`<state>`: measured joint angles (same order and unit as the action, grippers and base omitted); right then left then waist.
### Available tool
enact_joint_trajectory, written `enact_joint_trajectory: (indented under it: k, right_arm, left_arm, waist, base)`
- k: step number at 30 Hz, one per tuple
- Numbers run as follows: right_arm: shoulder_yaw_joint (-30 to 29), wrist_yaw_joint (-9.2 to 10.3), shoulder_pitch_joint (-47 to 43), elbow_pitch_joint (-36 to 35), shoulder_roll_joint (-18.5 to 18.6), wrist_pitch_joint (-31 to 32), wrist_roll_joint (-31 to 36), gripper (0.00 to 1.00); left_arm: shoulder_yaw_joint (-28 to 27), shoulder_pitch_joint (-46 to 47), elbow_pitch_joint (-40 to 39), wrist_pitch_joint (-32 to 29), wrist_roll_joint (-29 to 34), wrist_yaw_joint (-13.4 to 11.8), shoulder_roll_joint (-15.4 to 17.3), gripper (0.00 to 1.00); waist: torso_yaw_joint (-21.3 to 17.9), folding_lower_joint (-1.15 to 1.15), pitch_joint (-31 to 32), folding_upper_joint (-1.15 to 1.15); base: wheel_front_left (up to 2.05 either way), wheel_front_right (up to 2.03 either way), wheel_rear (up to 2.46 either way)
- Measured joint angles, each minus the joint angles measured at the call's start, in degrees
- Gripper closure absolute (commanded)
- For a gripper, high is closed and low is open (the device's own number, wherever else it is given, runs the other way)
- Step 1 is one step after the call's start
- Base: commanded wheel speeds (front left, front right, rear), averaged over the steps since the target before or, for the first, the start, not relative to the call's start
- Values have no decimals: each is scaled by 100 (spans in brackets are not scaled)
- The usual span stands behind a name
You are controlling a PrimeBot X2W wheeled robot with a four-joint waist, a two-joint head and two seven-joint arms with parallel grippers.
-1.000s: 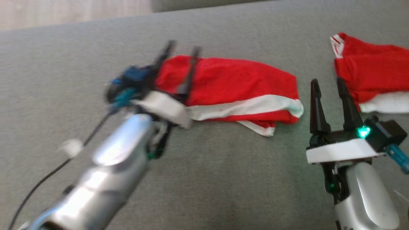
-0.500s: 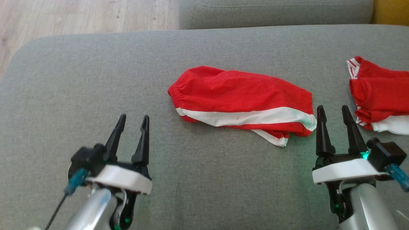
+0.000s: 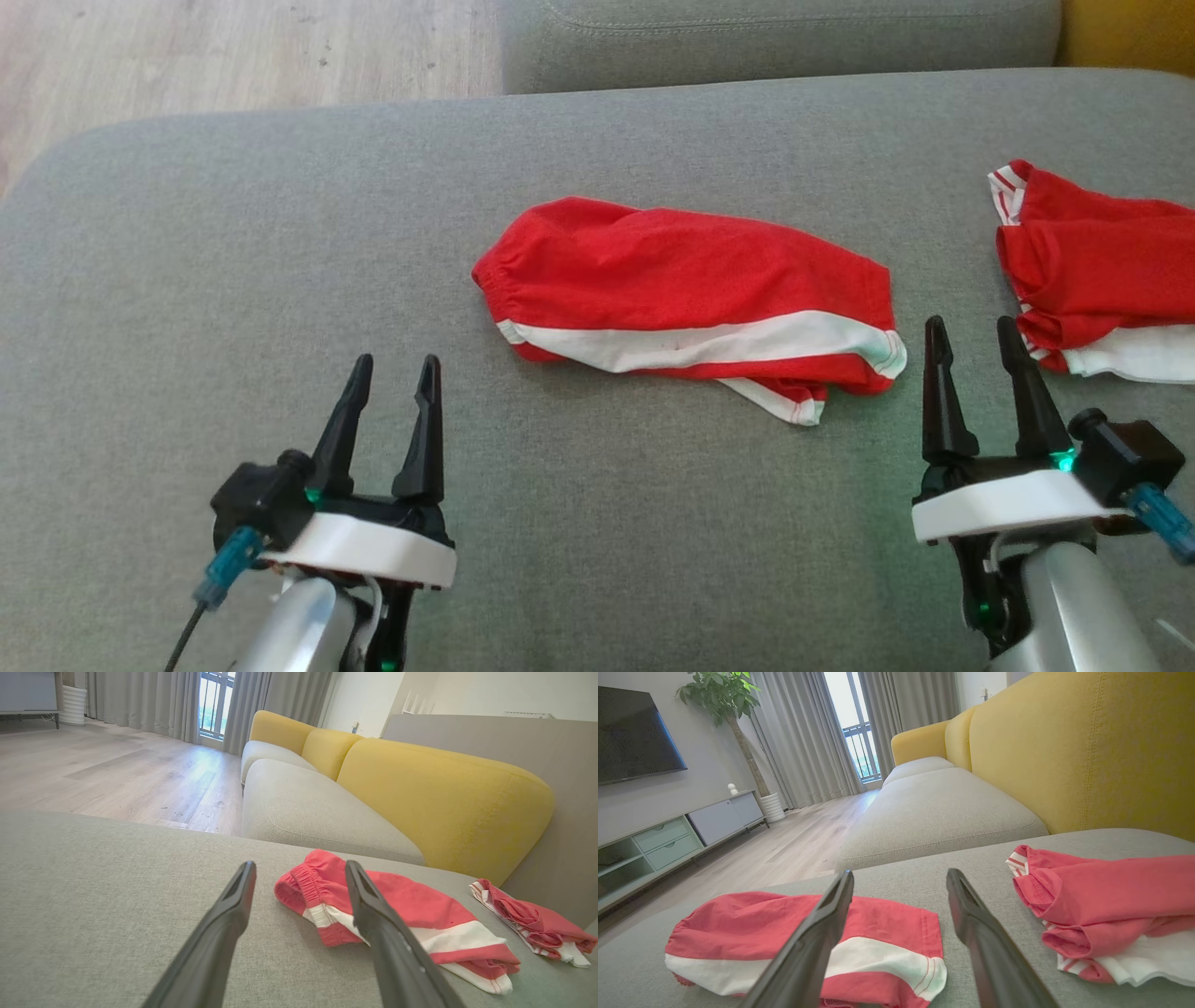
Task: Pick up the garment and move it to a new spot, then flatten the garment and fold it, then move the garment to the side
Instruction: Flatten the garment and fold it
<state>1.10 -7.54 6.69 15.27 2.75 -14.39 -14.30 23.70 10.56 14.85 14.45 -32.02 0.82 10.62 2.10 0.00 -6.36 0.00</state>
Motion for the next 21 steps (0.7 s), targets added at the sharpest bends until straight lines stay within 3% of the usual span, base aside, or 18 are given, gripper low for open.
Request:
enact_joint_trajectory:
  k: [13, 21]
  right_arm:
    - [13, 0, 64, -138, 0, 0, 1, 0]
    - [12, 0, 243, -226, 0, 0, 27, 0]
  left_arm:
    - [153, 374, 757, -243, 81, 380, -136, 0]
    - [246, 1117, 1430, -672, 48, 423, -254, 0]
  waist:
    - [-118, 0, -367, 0]
    - [-186, 1, -779, 0]
  base:
    - [0, 0, 0]
    - [0, 0, 0]
